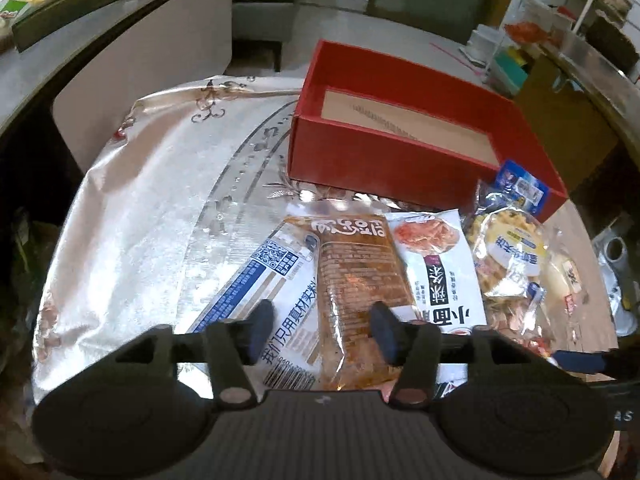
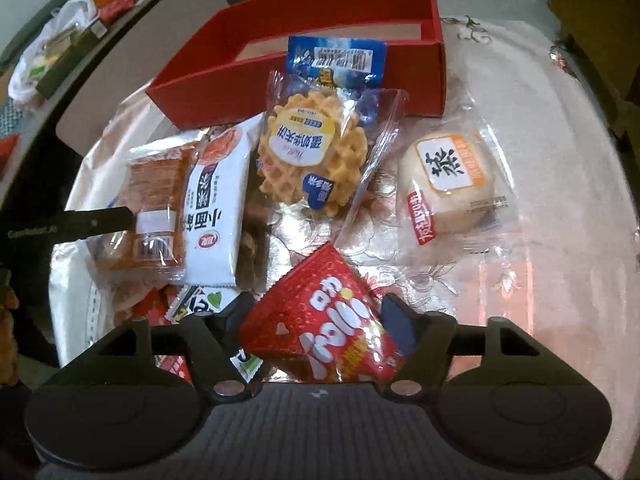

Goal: Organize snacks
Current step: 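Close the left gripper on the brown pastry bag while the right holds the Trolli bag, then lift both held bags and carry them over the red box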

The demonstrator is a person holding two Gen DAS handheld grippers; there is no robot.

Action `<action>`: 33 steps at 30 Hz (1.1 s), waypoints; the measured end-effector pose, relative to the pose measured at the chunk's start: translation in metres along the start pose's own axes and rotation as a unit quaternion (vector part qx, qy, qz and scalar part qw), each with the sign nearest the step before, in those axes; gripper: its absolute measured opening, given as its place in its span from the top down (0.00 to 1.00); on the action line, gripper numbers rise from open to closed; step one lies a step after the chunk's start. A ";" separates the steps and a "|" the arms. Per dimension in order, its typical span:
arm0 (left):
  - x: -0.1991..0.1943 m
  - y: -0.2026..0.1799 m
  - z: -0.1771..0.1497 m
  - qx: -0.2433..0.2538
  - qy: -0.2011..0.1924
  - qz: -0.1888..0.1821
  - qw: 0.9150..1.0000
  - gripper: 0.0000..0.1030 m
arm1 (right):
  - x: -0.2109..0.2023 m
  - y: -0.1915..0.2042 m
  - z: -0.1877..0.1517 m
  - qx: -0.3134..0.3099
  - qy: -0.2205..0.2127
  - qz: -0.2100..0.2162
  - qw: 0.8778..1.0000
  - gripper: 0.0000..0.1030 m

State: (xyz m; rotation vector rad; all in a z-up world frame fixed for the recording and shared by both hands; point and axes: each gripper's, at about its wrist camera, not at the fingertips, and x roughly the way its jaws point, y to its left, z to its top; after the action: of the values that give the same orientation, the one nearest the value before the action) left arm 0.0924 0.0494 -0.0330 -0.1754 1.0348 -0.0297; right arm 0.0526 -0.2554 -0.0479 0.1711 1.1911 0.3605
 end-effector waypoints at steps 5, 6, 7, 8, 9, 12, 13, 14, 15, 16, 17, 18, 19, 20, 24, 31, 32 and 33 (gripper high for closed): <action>-0.001 -0.033 0.000 0.039 -0.005 0.007 0.999 0.39 | -0.006 0.001 -0.009 -0.027 -0.004 -0.043 0.999 0.17; 0.001 -0.039 0.001 0.046 -0.007 0.013 0.999 0.39 | -0.004 0.002 -0.012 -0.033 0.000 -0.043 0.999 0.17; 0.006 -0.046 0.001 0.051 -0.003 0.023 0.998 0.39 | -0.001 0.001 -0.013 -0.038 0.005 -0.045 0.998 0.17; 0.014 -0.051 0.001 0.052 0.009 0.038 0.998 0.39 | 0.002 -0.001 -0.015 -0.040 0.010 -0.047 0.998 0.17; 0.022 -0.054 0.001 0.051 0.024 0.049 0.997 0.39 | 0.004 -0.003 -0.018 -0.038 0.013 -0.051 0.998 0.16; 0.036 -0.069 -0.004 0.069 0.013 0.097 0.993 0.41 | 0.004 -0.003 -0.019 -0.045 0.010 -0.049 0.998 0.16; 0.035 -0.072 -0.004 0.068 0.010 0.098 0.993 0.49 | 0.005 -0.003 -0.020 -0.049 0.007 -0.049 0.998 0.16; 0.032 -0.072 -0.004 0.063 0.008 0.096 0.993 0.53 | 0.005 -0.003 -0.021 -0.053 0.004 -0.050 0.997 0.17; 0.029 -0.072 -0.003 0.056 0.008 0.093 0.994 0.57 | 0.004 -0.002 -0.023 -0.055 0.001 -0.053 0.997 0.20; 0.025 -0.070 -0.002 0.048 0.009 0.086 0.995 0.61 | 0.004 -0.001 -0.026 -0.063 0.002 -0.058 0.996 0.24; 0.022 -0.068 -0.001 0.042 0.011 0.080 0.996 0.62 | 0.002 0.001 -0.027 -0.075 0.002 -0.070 0.995 0.36; 0.018 -0.066 -0.002 0.041 0.011 0.076 0.996 0.65 | 0.000 -0.002 -0.028 -0.075 0.001 -0.073 0.994 0.49; 0.013 -0.065 -0.003 0.042 0.010 0.075 0.996 0.68 | -0.003 -0.008 -0.028 -0.060 0.003 -0.060 0.996 0.56; 0.008 -0.064 -0.005 0.045 0.008 0.075 0.996 0.69 | -0.007 -0.015 -0.027 -0.038 0.007 -0.038 0.999 0.70; -0.002 -0.051 -0.015 0.018 0.013 0.046 0.999 0.75 | -0.016 -0.020 -0.031 -0.033 -0.001 -0.035 0.999 0.72; 0.005 -0.057 -0.020 -0.024 0.006 0.059 0.998 0.54 | -0.027 -0.016 -0.041 -0.039 -0.004 -0.024 0.999 0.39; 0.007 -0.064 -0.021 -0.014 0.005 0.066 0.998 0.48 | -0.029 -0.017 -0.042 -0.043 -0.006 -0.025 0.999 0.31; 0.012 -0.074 -0.022 0.005 0.006 0.078 0.997 0.37 | -0.030 -0.018 -0.043 -0.047 -0.003 -0.026 0.999 0.26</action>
State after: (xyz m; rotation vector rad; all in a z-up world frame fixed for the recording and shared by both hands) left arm 0.0839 -0.0273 -0.0421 -0.0846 1.0580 0.1048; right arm 0.0060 -0.2854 -0.0429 0.0601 1.1679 0.3694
